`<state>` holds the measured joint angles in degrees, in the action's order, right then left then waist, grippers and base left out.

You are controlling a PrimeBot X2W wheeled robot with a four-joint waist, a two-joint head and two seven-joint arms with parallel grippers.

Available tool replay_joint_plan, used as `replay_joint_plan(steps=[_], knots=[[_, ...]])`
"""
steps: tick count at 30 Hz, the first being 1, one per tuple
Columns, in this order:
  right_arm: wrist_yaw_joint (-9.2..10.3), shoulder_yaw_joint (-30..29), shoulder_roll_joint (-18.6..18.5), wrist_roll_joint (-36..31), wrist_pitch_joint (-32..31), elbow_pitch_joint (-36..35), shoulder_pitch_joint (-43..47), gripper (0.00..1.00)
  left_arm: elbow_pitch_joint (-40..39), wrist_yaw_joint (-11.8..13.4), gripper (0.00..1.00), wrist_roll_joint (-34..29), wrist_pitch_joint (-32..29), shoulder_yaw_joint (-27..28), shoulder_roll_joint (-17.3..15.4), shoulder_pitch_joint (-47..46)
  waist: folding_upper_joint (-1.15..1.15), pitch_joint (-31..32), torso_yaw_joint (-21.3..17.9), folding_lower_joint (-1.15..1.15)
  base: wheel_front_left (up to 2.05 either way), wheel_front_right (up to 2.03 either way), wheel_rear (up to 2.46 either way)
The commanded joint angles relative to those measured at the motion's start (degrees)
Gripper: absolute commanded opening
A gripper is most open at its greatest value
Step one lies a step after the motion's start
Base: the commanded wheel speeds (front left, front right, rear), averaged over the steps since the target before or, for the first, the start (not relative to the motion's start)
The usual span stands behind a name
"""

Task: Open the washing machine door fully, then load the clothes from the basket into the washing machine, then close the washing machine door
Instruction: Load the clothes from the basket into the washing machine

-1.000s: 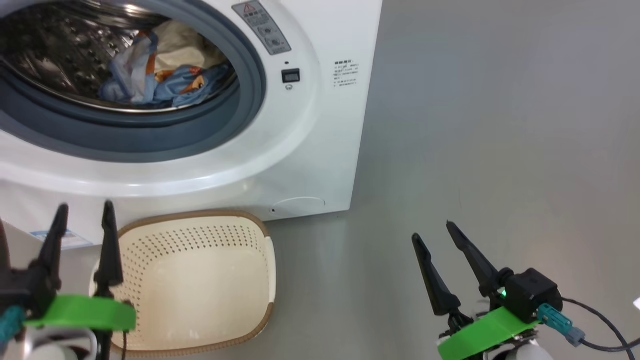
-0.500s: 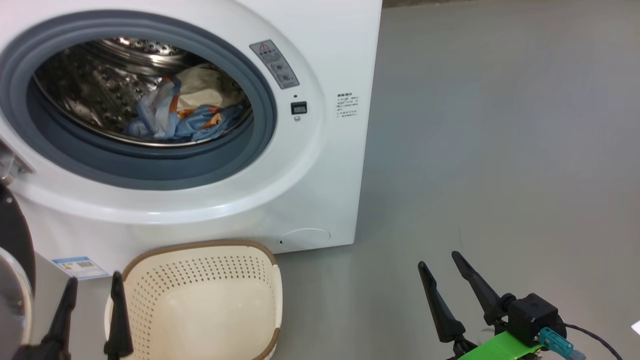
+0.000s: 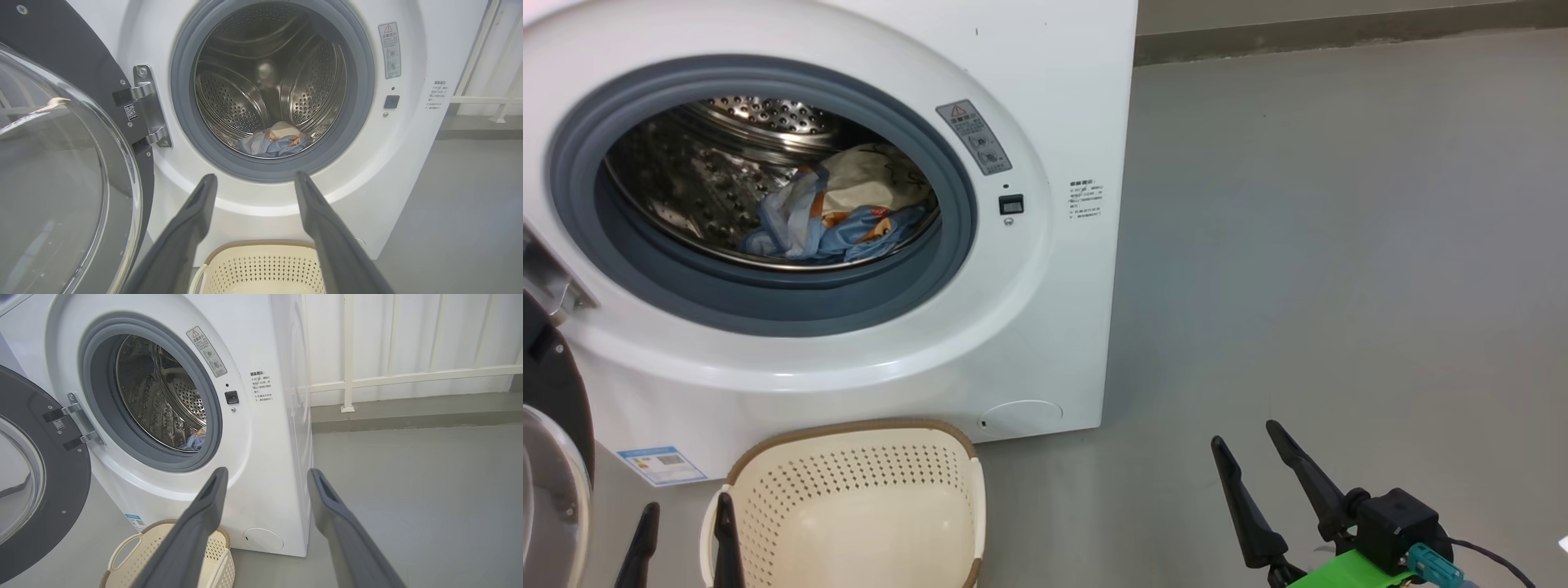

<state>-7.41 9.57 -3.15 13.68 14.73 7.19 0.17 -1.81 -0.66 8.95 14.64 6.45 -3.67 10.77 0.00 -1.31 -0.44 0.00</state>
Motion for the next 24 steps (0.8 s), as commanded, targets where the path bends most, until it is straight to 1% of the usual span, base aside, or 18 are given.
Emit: replay_joint_plan(steps=[1, 24], knots=[[-0.08, 1.0, 0.3, -0.6, 0.3, -1.5, -0.7, 1.00, -1.9, 0.5, 1.00, -0.2, 0.4, 1.8, -0.1, -0.7, 0.00, 0.0, 0.1, 0.00, 0.00, 0.00, 0.00], [-0.08, 1.0, 0.3, -0.8, 0.3, -1.5, -0.6, 1.00, -1.6, 0.2, 1.00, -0.2, 0.4, 1.6, 0.2, -0.7, 0.00, 0.0, 0.5, 0.00, 0.00, 0.00, 0.00]])
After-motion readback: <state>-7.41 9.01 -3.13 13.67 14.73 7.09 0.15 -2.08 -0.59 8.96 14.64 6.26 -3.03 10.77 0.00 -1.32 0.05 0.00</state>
